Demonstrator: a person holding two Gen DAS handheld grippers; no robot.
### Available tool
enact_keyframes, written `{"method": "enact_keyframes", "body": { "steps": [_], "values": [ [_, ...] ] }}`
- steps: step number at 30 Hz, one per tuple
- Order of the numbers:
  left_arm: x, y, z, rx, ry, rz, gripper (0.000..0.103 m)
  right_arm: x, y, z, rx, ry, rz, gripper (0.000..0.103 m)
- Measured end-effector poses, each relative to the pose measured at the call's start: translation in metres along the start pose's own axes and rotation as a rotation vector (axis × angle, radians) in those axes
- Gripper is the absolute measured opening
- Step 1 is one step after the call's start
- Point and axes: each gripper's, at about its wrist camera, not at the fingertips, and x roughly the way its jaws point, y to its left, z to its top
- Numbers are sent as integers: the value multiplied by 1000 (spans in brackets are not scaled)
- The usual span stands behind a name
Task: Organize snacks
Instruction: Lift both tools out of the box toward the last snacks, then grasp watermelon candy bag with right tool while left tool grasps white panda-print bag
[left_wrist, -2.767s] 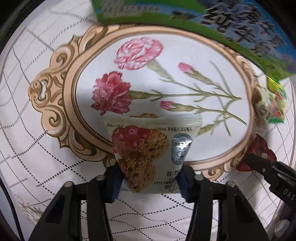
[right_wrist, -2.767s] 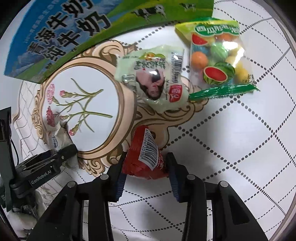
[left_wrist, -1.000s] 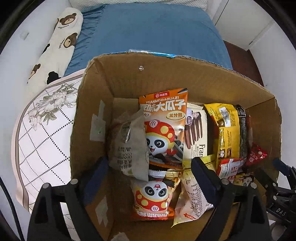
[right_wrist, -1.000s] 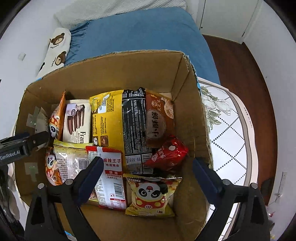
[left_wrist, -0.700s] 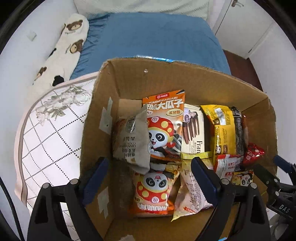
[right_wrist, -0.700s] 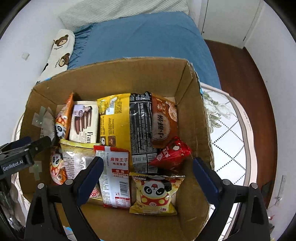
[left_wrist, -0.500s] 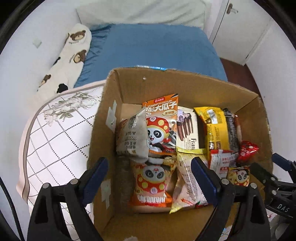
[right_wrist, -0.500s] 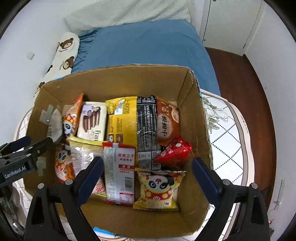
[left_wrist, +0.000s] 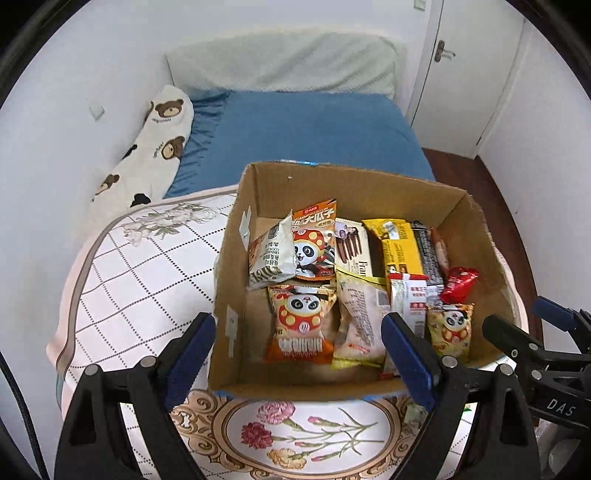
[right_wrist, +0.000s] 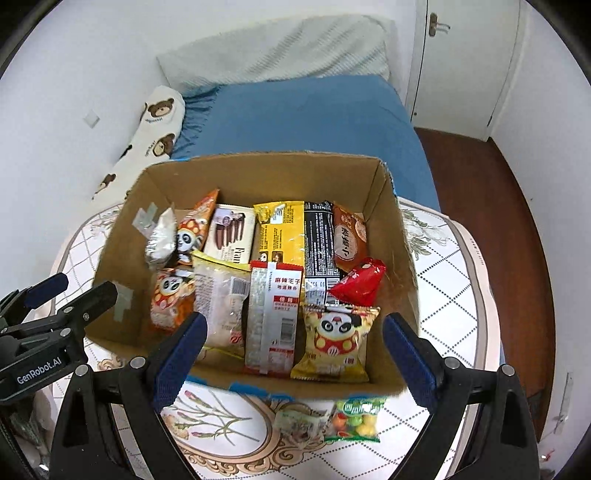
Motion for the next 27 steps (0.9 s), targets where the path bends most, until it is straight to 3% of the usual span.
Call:
{"method": "enact_keyframes", "body": {
  "steps": [9,17,20,23,27],
  "values": [
    [-58,-6,-25,14,-101,-16,92,-59,8,-27,-8,-104,24,98],
    [-77,-12,-47,6,-123,-21,92,-90,7,-50,15,-142,73,98],
    [-66,-9,-58,-9,-87,-12,92,-82,-8,-61,71,-113,90,97],
    [-49,-4,-71,-29,-42,10,92,-56,-28,-76,131,-43,115,78],
    [-13,4,-95,-51,35,67,92,-3,-61,-101,225,60,80,77]
  ]
}}
